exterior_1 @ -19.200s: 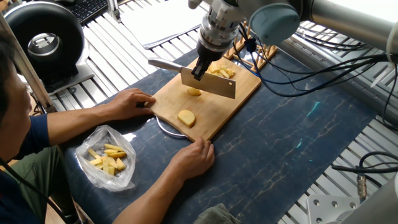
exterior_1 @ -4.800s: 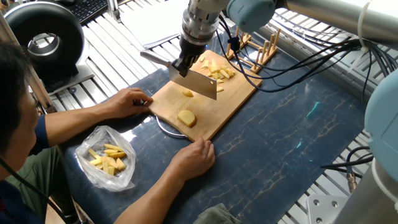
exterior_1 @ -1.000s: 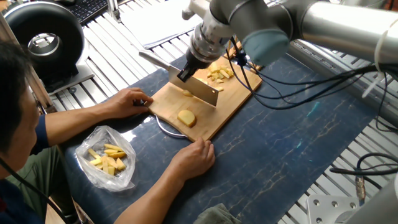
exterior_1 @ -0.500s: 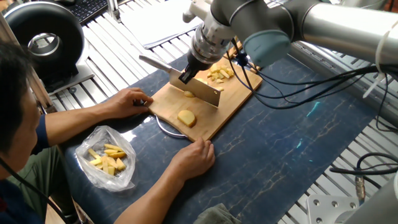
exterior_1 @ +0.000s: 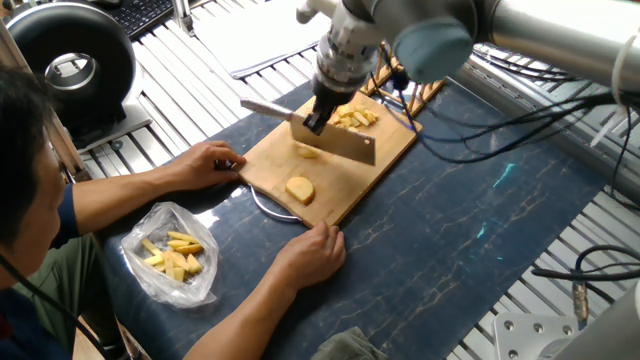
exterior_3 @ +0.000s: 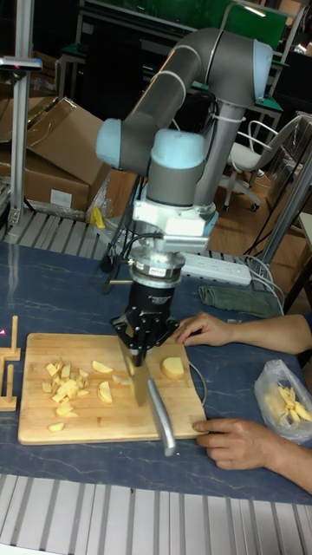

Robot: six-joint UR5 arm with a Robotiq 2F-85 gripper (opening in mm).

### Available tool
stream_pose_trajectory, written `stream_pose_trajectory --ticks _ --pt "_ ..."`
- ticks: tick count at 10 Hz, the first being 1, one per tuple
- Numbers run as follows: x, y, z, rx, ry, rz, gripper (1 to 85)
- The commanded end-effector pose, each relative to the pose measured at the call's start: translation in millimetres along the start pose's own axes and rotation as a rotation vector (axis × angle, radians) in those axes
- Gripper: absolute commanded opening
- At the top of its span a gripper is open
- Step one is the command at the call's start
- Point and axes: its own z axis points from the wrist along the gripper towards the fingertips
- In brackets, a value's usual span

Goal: Chop the potatoes

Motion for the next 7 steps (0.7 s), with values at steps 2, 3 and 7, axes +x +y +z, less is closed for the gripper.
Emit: stream_pose_trajectory --ticks 2,3,7 --pt "-12.6 -4.2 -22.3 0.011 0.042 0.009 1.0" --pt "-12.5 1.9 -22.1 -0.005 0.042 0.030 1.0" --pt "-14.1 17.4 -8.5 -0.017 0.018 0.052 1.0"
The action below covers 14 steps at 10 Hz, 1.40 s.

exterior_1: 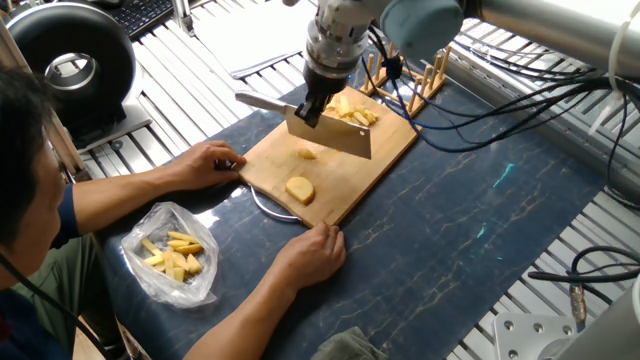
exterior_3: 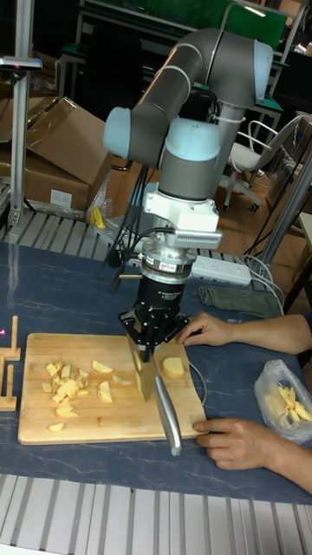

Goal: Chop the potatoes

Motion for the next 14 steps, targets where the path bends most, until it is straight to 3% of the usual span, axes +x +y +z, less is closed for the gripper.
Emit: stream_pose_trajectory --ticks 1,11,14 --pt "-2.5 9.5 5.8 -0.010 -0.019 0.015 1.0" --pt "-2.4 6.1 17.3 0.002 -0.038 0.009 1.0" --pt "-2.0 8.8 28.9 0.000 -0.064 0.016 1.0"
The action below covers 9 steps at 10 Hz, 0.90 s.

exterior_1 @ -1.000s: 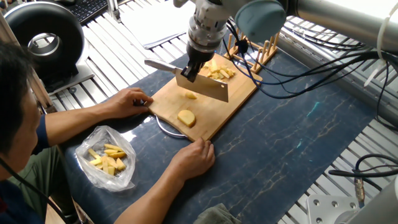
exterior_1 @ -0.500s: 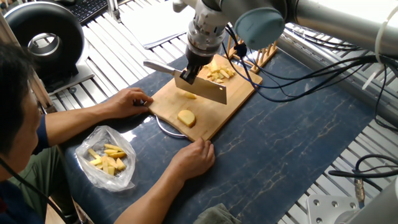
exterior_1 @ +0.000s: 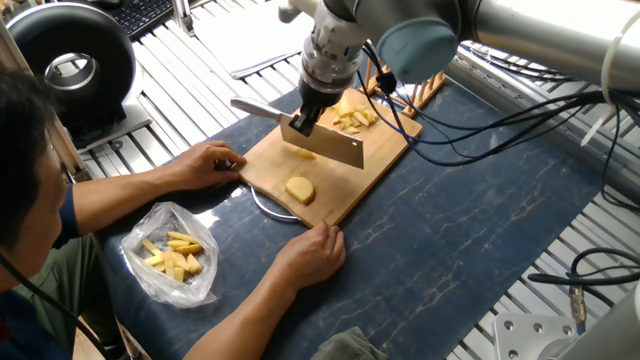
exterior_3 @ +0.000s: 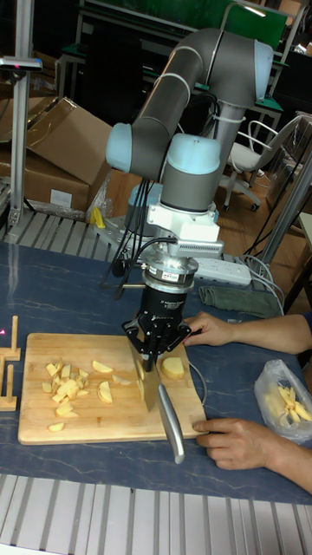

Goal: Chop the potatoes

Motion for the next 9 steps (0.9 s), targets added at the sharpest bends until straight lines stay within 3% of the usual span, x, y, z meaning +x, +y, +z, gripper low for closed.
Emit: stream_pose_trajectory --ticks 1,3,5,7,9 --pt "3.2 2.8 9.7 -0.011 -0.032 0.008 1.0" --pt "16.8 6.1 14.0 -0.006 -0.058 0.003 1.0" --pt "35.6 -9.6 -13.5 -0.025 -0.015 -0.056 1.0" --pt "22.9 -18.1 -26.4 -0.045 0.007 -0.066 1.0" --pt "7.9 -17.6 -30.9 -0.014 0.023 -0.044 1.0"
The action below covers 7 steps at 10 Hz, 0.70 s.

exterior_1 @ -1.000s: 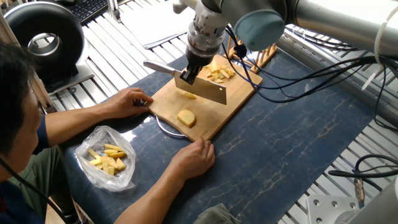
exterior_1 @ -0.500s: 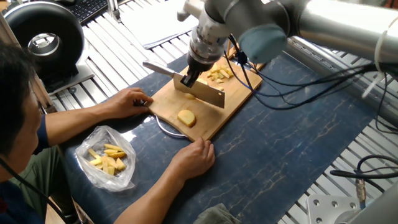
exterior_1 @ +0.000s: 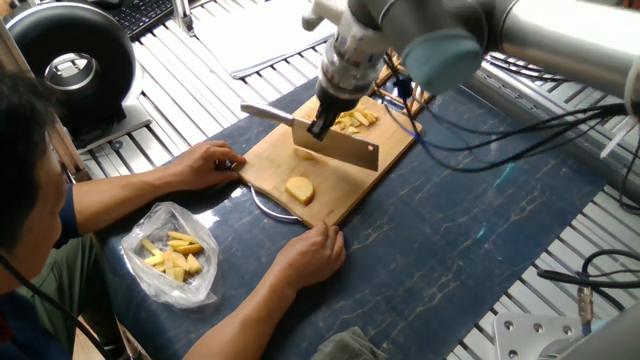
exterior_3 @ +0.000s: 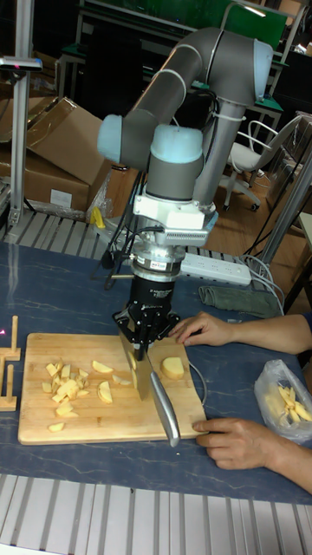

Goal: Chop the potatoes

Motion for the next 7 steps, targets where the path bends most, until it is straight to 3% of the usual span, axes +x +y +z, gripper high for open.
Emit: stream_pose_trajectory --ticks 1,3,7 --pt "-15.6 0.9 -12.8 0.000 0.014 0.027 1.0" --pt "-19.8 16.0 -10.6 -0.004 0.016 0.055 1.0" --pt "-22.3 19.6 9.0 -0.002 -0.006 0.023 1.0"
